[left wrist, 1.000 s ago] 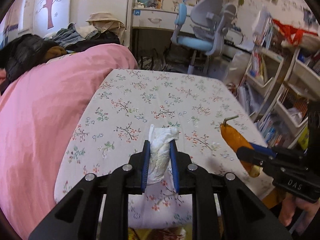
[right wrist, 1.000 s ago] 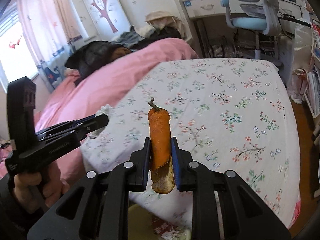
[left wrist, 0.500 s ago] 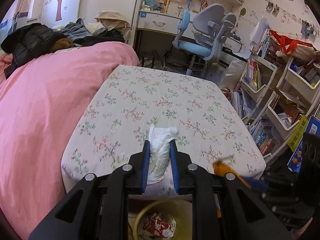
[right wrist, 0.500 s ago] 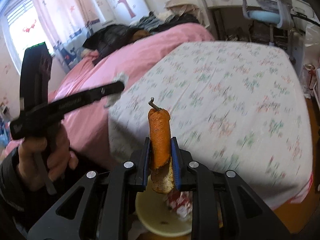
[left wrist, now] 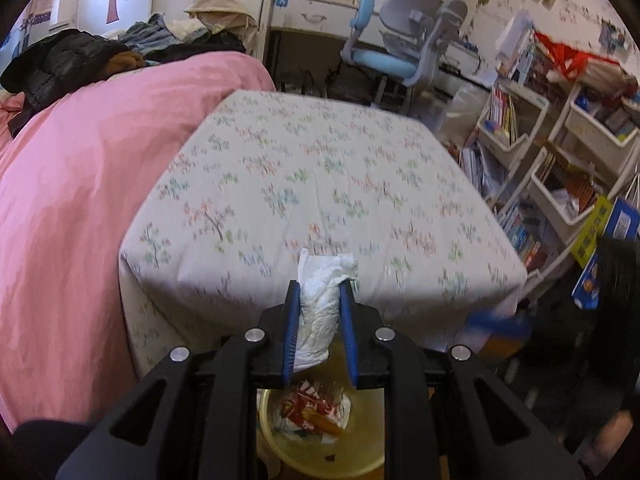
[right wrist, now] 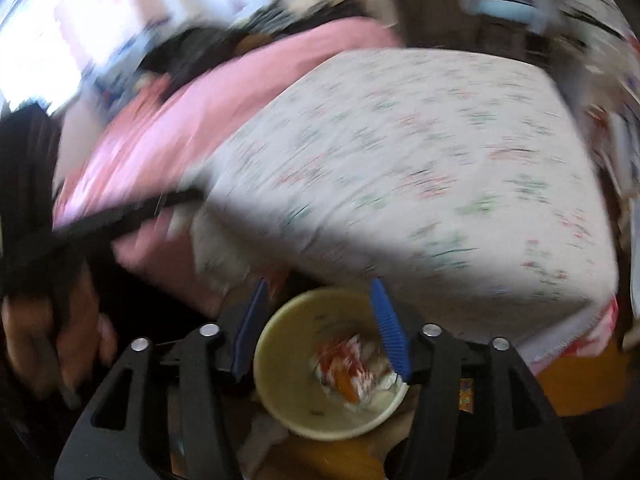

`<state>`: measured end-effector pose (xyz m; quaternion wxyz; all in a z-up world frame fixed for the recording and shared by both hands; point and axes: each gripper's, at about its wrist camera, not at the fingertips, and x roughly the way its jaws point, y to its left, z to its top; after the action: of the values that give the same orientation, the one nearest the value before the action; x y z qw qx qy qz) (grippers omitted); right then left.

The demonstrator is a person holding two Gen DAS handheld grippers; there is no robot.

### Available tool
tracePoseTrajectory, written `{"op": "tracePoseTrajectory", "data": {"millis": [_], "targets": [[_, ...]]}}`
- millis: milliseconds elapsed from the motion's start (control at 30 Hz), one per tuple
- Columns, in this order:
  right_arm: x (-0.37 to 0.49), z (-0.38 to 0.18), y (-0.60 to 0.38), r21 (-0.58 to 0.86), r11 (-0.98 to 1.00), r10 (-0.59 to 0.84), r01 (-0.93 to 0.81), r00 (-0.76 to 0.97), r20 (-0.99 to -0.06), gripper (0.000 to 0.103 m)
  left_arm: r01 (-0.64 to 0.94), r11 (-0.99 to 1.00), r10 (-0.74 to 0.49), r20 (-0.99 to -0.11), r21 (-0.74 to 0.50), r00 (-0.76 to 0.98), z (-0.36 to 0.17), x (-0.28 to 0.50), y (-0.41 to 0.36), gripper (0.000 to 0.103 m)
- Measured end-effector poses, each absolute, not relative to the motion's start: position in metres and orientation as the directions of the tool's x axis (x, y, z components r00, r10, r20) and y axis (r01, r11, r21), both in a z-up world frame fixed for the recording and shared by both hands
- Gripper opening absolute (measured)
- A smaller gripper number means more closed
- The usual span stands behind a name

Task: Collect trash
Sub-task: 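Lower tissue and peel into the cream bin and open both grippers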

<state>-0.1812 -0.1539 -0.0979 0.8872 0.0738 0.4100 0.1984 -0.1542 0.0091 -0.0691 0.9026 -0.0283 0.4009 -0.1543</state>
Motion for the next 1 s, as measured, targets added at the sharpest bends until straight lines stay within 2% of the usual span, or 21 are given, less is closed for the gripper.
{"op": "tracePoseTrajectory", "data": {"millis": [133,267,333,367,400,433,500,667,733,1000], "targets": [[-0.174,-0.094,-0.186,0.392,0.906,0.396,-0.163,0.658,-0.641,0.059,0.283,0.947,-0.289,-0.791,-0.152,0.54,-0.089,-0.163,-0.004,0.02],[-0.176,-0.089,-0.192,0.407,0.903,0.382,-0.138,0.694,-0.611,0.06,0.335,0.936,-0.253,-0.873,-0.11,0.418,-0.114,-0.169,-0.022,0.023],[-0.177,-0.087,-0.191,0.393,0.909,0.372,-0.142,0.702,-0.608,0.061,0.358,0.929,-0.237,-0.897,-0.096,0.374,-0.122,-0.172,-0.029,0.033],[-0.179,-0.087,-0.192,0.385,0.912,0.367,-0.144,0.707,-0.605,0.063,0.364,0.927,-0.23,-0.902,-0.088,0.367,-0.124,-0.174,-0.032,0.044],[-0.179,-0.086,-0.191,0.378,0.914,0.362,-0.144,0.709,-0.605,0.064,0.371,0.925,-0.224,-0.905,-0.08,0.363,-0.125,-0.176,-0.034,0.05],[-0.18,-0.086,-0.193,0.375,0.916,0.359,-0.144,0.712,-0.603,0.065,0.376,0.924,-0.22,-0.903,-0.071,0.369,-0.125,-0.177,-0.035,0.056],[-0.184,-0.083,-0.197,0.37,0.918,0.351,-0.141,0.72,-0.599,0.069,0.375,0.926,-0.208,-0.899,-0.053,0.386,-0.122,-0.178,-0.034,0.061],[-0.185,-0.082,-0.199,0.367,0.922,0.336,-0.126,0.732,-0.593,0.071,0.33,0.943,-0.188,-0.872,-0.033,0.452,-0.115,-0.176,-0.027,0.07],[-0.186,-0.08,-0.199,0.359,0.925,0.327,-0.124,0.74,-0.588,0.071,0.303,0.953,-0.176,-0.848,-0.019,0.5,-0.109,-0.176,-0.024,0.077],[-0.195,-0.074,-0.193,0.293,0.947,0.282,-0.133,0.78,-0.559,0.075,0.233,0.972,-0.183,-0.749,-0.04,0.637,-0.086,-0.18,-0.007,0.086]]}}
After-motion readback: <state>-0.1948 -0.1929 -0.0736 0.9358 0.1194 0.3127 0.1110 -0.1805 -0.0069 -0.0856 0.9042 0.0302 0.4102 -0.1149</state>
